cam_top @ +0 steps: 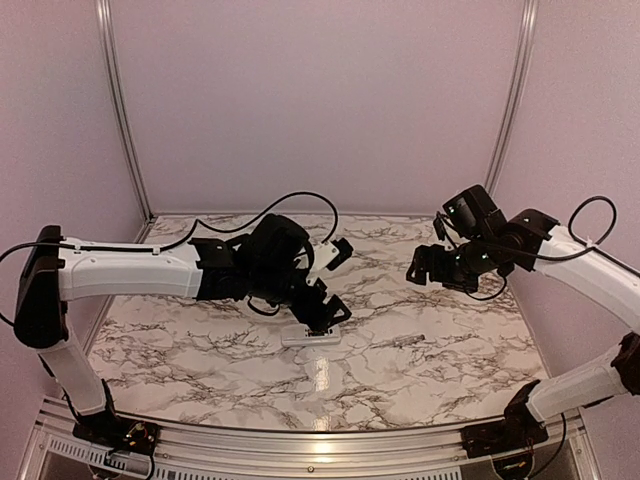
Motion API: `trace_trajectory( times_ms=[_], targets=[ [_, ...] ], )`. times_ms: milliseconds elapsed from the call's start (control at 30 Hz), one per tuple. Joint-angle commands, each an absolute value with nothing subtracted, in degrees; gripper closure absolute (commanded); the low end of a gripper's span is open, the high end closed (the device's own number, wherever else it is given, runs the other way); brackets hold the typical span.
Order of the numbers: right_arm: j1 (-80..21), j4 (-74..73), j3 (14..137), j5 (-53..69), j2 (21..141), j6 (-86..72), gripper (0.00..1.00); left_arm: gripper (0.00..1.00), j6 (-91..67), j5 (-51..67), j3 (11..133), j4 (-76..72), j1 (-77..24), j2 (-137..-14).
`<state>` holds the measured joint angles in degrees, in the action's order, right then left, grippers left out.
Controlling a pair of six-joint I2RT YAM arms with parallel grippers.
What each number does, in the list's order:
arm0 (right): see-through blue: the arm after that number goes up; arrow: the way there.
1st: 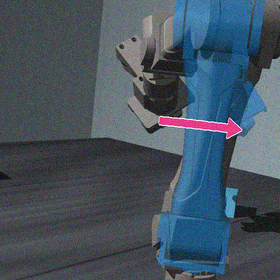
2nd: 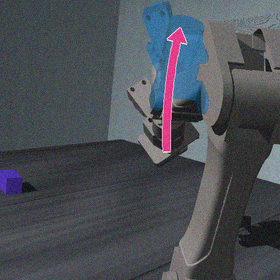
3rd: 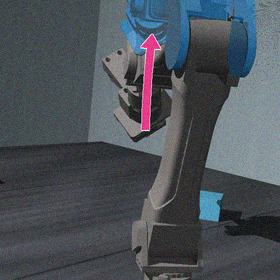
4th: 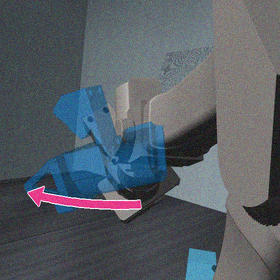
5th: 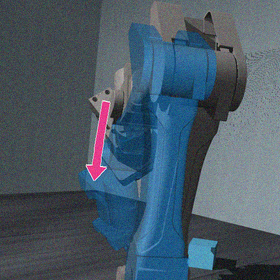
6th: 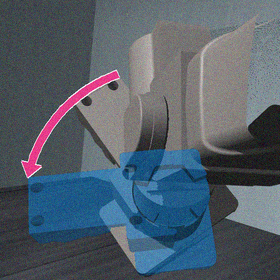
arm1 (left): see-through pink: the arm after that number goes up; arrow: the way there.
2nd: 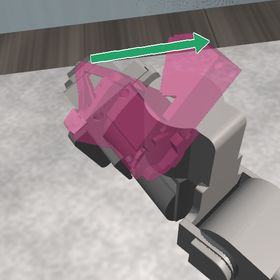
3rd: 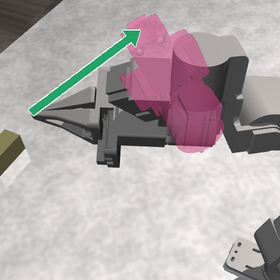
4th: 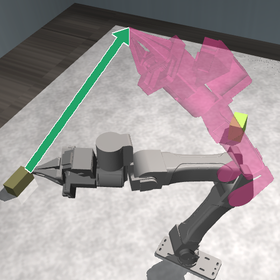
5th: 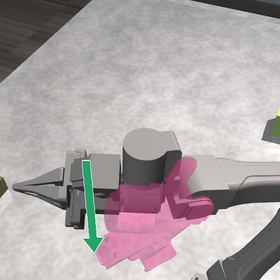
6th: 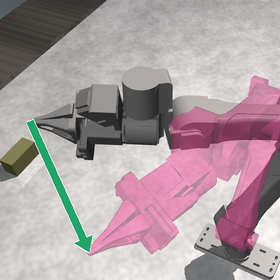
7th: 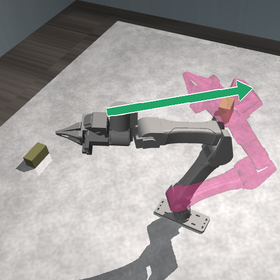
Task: Unload the batteries from the remote control
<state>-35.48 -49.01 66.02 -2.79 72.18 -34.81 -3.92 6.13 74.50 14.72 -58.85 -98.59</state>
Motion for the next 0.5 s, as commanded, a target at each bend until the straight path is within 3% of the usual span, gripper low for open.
trace_trajectory(
  times_ms=[0,300,467],
  targets=[
    [-35.95,-53.00,65.39,-8.18,69.73,-39.83,0.11,0.09,2.06,8.52,77.32,9.14,-61.07,-102.26],
    [-35.95,-56.47,63.19,-9.72,66.37,-45.04,0.09,0.12,7.70,10.13,81.76,6.06,-65.45,-110.23],
    [-35.90,-57.67,62.76,-9.52,65.10,-46.79,0.09,0.19,8.67,7.15,84.36,3.34,-66.70,-115.52]
  ],
)
